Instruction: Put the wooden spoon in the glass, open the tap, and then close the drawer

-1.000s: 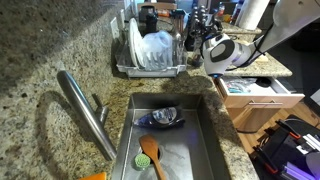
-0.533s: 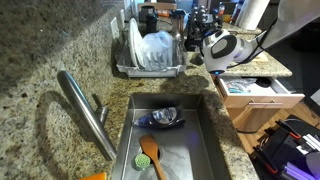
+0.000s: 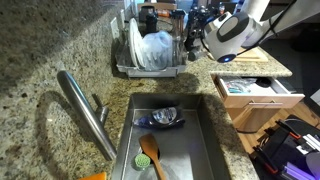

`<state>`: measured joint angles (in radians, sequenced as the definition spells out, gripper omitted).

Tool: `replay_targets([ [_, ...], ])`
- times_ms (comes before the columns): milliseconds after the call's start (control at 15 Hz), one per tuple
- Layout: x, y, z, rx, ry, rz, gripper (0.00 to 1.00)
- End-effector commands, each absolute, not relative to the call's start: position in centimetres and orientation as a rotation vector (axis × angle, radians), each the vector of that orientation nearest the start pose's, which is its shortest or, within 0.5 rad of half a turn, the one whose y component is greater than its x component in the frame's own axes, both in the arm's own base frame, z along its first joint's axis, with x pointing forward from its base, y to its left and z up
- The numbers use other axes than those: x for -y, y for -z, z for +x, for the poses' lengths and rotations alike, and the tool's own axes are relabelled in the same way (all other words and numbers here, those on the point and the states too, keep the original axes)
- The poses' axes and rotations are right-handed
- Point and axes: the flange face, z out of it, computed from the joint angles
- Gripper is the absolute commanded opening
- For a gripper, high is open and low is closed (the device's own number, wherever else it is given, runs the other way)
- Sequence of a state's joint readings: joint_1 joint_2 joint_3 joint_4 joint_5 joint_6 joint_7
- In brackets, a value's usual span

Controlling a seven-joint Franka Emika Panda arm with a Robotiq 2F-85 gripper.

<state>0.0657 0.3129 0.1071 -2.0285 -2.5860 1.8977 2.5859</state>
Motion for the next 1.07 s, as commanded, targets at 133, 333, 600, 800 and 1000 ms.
replay_targets([
  [133,-11.9,-43.3,60.5,-0.262,2.544,-2.12,1.0],
  [333,-16.9,-45.0,59.4,-0.226,2.347,-2.139,1.0],
  [600,-21.7,-45.5,57.6,-0.147,2.082,-2.179,1.0],
  [800,-20.0,-44.8,54.9,-0.022,1.872,-2.328,1.0],
  [1000,-20.1,-44.5,55.4,-0.029,1.869,-2.324,1.0],
])
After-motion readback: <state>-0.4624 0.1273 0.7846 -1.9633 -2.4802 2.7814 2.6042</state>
